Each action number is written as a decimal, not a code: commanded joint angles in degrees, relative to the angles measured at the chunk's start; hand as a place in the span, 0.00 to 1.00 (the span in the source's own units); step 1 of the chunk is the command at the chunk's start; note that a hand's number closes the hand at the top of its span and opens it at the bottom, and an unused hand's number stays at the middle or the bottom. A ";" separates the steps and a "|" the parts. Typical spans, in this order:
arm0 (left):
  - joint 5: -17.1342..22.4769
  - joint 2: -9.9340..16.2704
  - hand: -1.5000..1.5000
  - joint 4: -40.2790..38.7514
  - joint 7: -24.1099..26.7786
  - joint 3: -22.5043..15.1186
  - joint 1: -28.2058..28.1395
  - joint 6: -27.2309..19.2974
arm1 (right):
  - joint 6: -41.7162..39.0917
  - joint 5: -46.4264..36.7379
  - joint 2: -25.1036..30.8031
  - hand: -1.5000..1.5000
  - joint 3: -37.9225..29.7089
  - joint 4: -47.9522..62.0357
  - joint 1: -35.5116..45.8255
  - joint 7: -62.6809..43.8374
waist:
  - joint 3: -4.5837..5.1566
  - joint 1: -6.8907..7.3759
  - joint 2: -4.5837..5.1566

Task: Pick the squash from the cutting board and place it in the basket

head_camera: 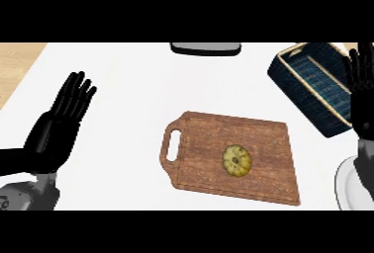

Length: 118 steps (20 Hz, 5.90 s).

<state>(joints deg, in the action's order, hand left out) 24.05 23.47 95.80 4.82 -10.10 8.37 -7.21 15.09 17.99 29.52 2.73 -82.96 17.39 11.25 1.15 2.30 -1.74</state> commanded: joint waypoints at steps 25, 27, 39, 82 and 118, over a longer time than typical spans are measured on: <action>-11.64 5.21 0.50 -16.92 -17.56 -2.06 4.97 -6.33 | -36.72 -34.46 17.89 0.00 28.29 -21.64 18.87 -5.02 | -0.83 -3.87 0.73; -12.00 4.68 0.50 -15.65 -17.53 -3.44 3.82 -5.70 | -44.58 -31.84 21.16 0.00 28.74 -22.76 21.24 -7.35 | -0.87 -3.01 0.91; -15.64 0.26 0.50 -17.04 -20.37 -2.45 7.44 -5.54 | -62.73 -20.73 15.71 0.00 23.98 -31.63 19.56 -25.62 | -1.13 -2.56 1.62; -26.35 -8.90 0.50 -13.90 -19.60 8.66 2.95 3.72 | -51.21 -71.86 -11.36 0.00 22.16 -8.74 4.78 3.70 | -1.15 -2.12 1.72; -30.18 -11.17 0.50 -15.89 -21.52 13.93 6.55 6.30 | -43.80 -92.26 -22.65 1.00 13.79 3.80 5.20 -8.00 | -1.14 -3.01 1.55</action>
<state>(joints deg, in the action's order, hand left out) -6.11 12.47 79.32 -13.88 3.46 13.13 -0.10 -26.98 -72.93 8.96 21.47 -79.38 22.55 12.99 0.02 -0.14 -0.08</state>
